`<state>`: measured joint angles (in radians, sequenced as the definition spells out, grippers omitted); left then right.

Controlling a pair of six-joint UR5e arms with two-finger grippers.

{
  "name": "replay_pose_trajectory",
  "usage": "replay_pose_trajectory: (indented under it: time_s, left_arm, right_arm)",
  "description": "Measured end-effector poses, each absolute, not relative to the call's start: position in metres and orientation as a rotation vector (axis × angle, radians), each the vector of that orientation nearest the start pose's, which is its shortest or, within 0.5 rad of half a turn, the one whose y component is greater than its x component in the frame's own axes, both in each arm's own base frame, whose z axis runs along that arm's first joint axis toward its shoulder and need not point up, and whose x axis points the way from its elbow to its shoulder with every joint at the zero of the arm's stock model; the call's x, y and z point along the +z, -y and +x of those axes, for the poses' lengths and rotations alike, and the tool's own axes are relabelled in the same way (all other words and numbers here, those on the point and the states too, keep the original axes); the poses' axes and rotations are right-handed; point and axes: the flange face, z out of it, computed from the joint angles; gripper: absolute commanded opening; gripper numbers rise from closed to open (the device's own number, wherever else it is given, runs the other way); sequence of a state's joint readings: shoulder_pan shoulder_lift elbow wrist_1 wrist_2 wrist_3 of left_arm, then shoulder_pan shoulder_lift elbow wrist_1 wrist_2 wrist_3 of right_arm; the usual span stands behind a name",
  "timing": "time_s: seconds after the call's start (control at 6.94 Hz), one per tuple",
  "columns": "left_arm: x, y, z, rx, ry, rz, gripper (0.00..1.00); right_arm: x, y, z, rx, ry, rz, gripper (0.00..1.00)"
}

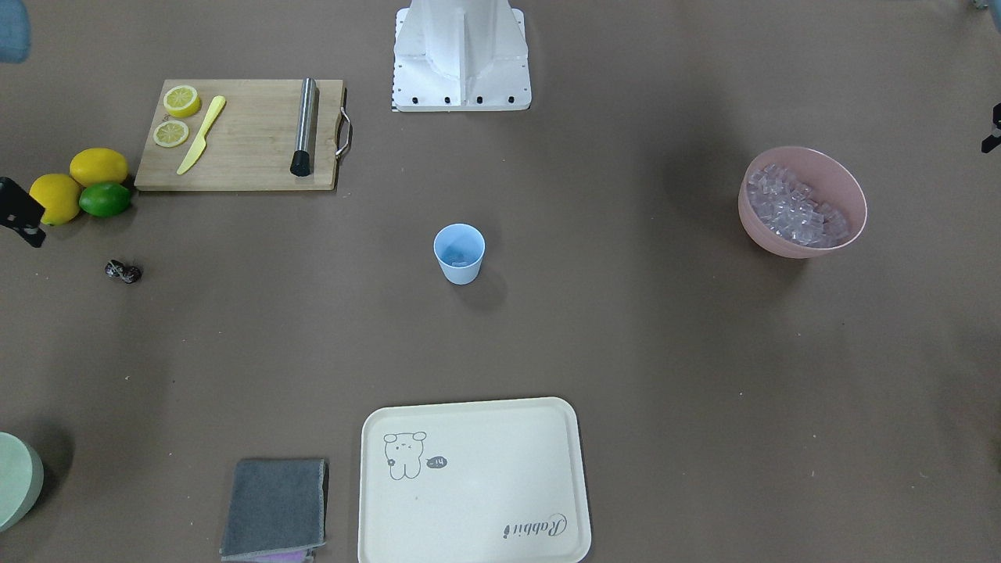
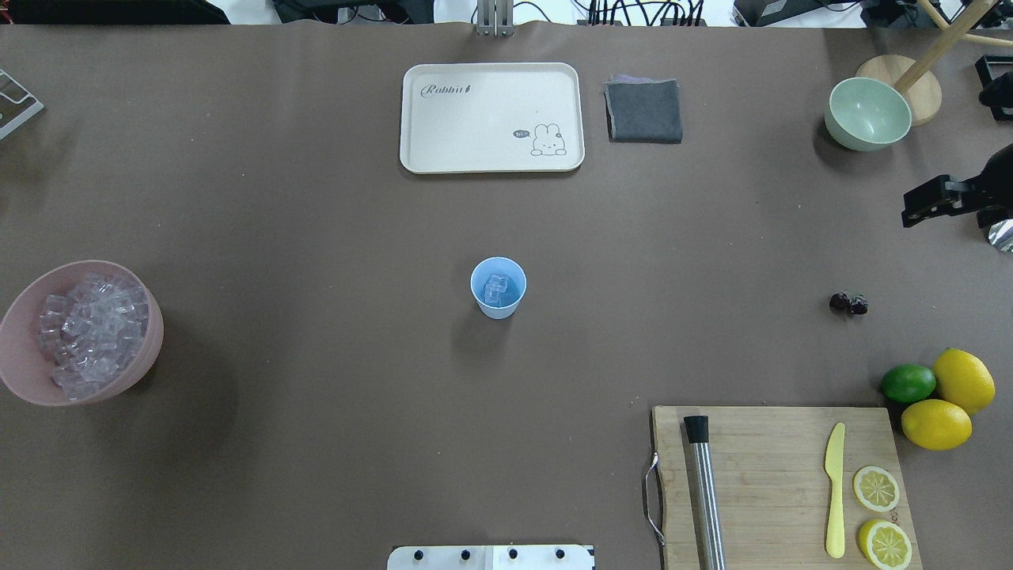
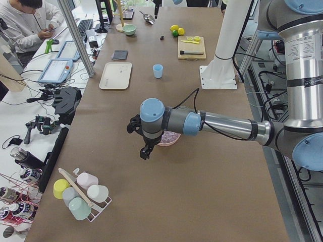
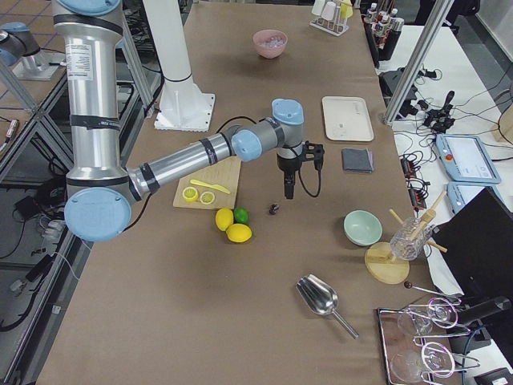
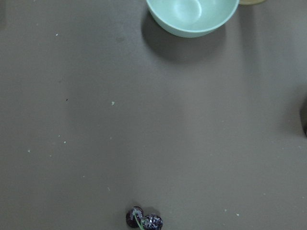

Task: Put ice and cherries in cup
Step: 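Move the right gripper down to the dark cherries and grasp them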

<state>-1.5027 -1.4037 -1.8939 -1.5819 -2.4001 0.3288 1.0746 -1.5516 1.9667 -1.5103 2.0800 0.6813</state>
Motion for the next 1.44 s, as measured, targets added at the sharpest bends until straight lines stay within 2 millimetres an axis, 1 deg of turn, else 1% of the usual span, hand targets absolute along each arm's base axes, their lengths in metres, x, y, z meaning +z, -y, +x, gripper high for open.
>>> replay_pose_trajectory:
  time_s: [0.14,0.29,0.43,0.58,0.72,0.86,1.15,1.44]
  left_arm:
    - [0.571,0.429,-0.031,0.440,-0.807,0.264,0.99]
    - [0.572,0.429,-0.031,0.440,-0.807,0.263,0.99]
    - [0.572,0.429,-0.031,0.440,-0.806,0.264,0.99]
    - [0.571,0.429,-0.031,0.441,-0.805,0.268,0.99]
    - [0.569,0.430,-0.031,0.443,-0.805,0.273,0.99]
    - [0.569,0.430,-0.031,0.443,-0.804,0.273,0.99]
    - [0.570,0.429,-0.031,0.443,-0.804,0.272,0.99]
    - [0.570,0.429,-0.031,0.445,-0.804,0.271,0.99]
  right_arm:
    - [0.461,0.473,-0.193,0.002,0.632,0.129,0.91]
    - [0.462,0.470,-0.219,-0.063,0.602,0.145,0.91]
    - [0.467,0.469,-0.235,-0.132,0.578,0.159,0.91]
    - [0.475,0.469,-0.243,-0.195,0.571,0.179,0.85]
    - [0.482,0.468,-0.245,-0.229,0.585,0.203,0.79]
    - [0.493,0.465,-0.246,-0.249,0.604,0.219,0.70]
    - [0.513,0.452,-0.246,-0.275,0.636,0.237,0.63]
    - [0.523,0.444,-0.252,-0.289,0.642,0.231,0.53]
